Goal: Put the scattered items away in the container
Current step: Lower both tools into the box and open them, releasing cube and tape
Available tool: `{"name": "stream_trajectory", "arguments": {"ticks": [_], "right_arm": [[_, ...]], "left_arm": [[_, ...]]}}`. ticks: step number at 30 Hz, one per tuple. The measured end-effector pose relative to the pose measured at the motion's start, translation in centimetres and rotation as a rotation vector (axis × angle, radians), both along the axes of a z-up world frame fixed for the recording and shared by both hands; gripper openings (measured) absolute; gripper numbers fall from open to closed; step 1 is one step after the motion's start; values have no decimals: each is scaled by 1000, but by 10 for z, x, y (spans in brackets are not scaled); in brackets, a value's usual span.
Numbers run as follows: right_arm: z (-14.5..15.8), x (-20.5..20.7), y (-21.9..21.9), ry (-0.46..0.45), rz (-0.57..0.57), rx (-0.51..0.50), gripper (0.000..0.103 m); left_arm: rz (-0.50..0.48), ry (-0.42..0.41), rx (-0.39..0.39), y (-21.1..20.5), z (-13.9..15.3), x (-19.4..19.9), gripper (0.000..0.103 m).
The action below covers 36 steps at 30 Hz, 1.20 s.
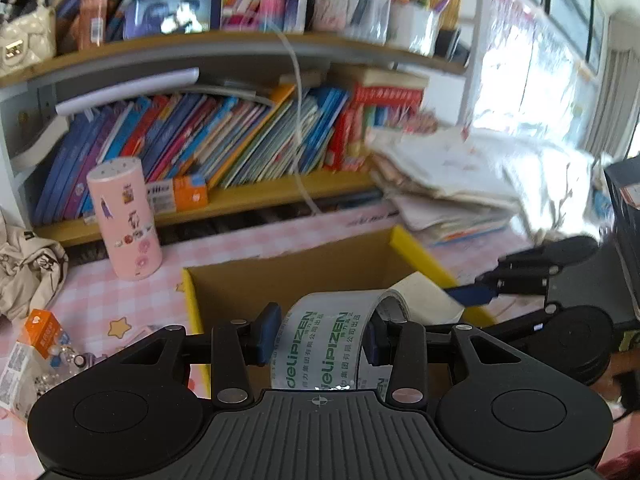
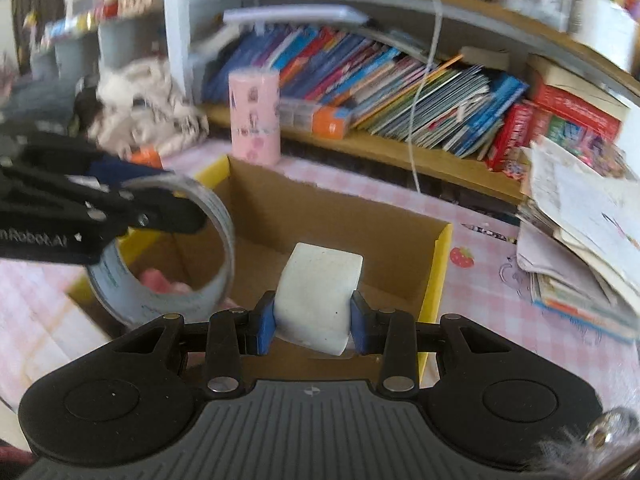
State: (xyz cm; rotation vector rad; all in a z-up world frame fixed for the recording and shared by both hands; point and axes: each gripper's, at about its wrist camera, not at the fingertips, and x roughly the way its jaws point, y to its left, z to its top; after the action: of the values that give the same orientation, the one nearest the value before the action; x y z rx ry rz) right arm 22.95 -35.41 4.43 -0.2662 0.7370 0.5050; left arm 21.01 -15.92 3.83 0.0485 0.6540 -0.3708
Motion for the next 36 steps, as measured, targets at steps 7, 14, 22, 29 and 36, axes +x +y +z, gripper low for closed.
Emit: {"name": "stream_trajectory", "arguments": {"ticks": [7,14,22,29,36], "right_arm": [[-33,44,22,25,156,-182,35],[-50,65,47,1,318,-335,35],[-63,81,63,21,428,-398,35],[-66,90,66,44,455,-408,35],[-63,92,65,27,450,-385,49]], "left_arm": [[11,32,111,-10,-21,32,40],[11,62,203,-19,-37,48,40],[26,81,226,-20,-46,59,40],[36,90,228,-18,-49,64,42],[13,75,231,-21,-46,57,64]]}}
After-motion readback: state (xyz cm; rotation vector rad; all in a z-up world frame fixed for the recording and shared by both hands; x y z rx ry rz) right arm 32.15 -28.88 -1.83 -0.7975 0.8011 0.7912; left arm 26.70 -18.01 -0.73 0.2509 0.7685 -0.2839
